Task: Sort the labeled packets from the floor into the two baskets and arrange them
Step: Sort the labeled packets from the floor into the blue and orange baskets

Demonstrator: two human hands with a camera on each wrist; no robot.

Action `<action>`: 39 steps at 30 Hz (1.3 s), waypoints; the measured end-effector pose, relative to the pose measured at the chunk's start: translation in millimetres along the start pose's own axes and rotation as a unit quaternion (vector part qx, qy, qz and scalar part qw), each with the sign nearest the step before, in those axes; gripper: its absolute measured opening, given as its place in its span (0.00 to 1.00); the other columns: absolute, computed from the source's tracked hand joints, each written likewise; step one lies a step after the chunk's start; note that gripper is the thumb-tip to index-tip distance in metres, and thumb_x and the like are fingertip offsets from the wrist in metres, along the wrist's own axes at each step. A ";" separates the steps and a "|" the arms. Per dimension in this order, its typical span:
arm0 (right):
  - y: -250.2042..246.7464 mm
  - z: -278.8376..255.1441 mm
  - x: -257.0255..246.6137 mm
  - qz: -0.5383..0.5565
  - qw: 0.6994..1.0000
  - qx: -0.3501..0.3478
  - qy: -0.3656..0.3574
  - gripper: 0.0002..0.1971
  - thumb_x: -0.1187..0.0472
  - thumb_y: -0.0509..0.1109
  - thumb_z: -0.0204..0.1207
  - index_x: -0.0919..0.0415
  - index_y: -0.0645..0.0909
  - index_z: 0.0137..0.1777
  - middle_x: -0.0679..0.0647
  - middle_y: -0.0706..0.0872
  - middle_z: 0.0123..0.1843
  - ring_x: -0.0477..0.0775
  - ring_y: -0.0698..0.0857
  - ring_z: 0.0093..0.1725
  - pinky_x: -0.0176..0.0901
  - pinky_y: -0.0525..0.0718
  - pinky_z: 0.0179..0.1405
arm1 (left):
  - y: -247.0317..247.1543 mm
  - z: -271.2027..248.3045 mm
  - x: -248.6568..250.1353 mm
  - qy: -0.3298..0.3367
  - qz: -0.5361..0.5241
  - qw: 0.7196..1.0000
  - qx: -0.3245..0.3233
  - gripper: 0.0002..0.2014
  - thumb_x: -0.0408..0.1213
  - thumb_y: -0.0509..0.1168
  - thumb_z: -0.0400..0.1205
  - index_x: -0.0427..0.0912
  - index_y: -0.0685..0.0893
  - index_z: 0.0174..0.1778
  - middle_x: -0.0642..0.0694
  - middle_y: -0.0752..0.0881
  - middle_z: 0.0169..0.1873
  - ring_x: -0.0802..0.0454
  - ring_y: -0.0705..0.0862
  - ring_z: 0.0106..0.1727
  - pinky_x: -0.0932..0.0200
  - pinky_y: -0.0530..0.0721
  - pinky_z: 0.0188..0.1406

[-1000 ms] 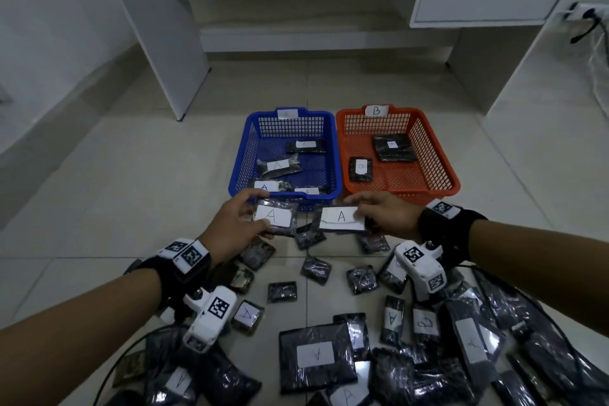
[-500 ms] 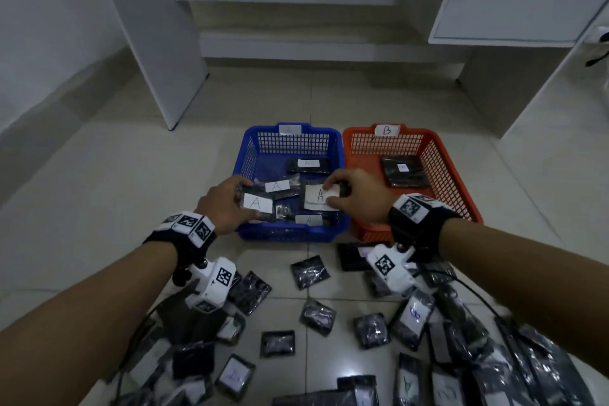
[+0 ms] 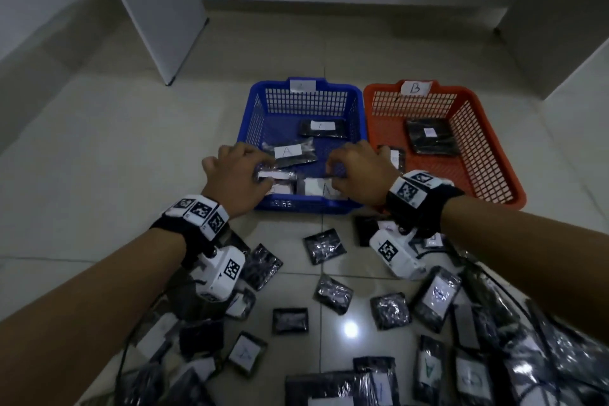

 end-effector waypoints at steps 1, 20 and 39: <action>-1.3 -6.6 -2.4 0.016 0.999 0.026 -0.009 0.10 0.50 0.69 0.79 0.46 0.80 0.58 0.49 0.80 0.65 0.58 0.74 0.69 0.66 0.68 0.67 | -4.8 -8.2 0.6 0.017 -0.031 0.999 0.026 0.12 0.47 0.71 0.78 0.57 0.85 0.57 0.53 0.79 0.57 0.47 0.73 0.63 0.51 0.62 0.57; 99.5 -123.2 -40.4 0.102 0.979 -0.159 -0.075 0.33 0.56 0.84 0.67 0.55 0.74 0.70 0.55 0.79 0.66 0.58 0.83 0.60 0.48 0.84 0.55 | 53.4 -98.5 14.0 0.064 0.181 0.947 -0.256 0.27 0.61 0.70 0.71 0.50 0.75 0.59 0.49 0.77 0.54 0.45 0.80 0.56 0.46 0.69 0.58; 66.6 -128.3 -7.3 0.488 0.833 -0.226 0.129 0.15 0.65 0.61 0.84 0.73 0.84 0.62 0.71 0.87 0.60 0.66 0.91 0.49 0.54 0.92 0.51 | 3.1 -109.2 41.2 -0.085 -0.305 0.907 -0.279 0.12 0.22 0.67 0.79 0.43 0.86 0.53 0.42 0.85 0.54 0.45 0.88 0.43 0.57 0.89 0.36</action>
Point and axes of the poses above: each hand's wrist, its own z-axis towards the middle knuckle, its own y-axis out of the palm, x = y × z, the point moved 4 cm from there along z, towards the middle knuckle
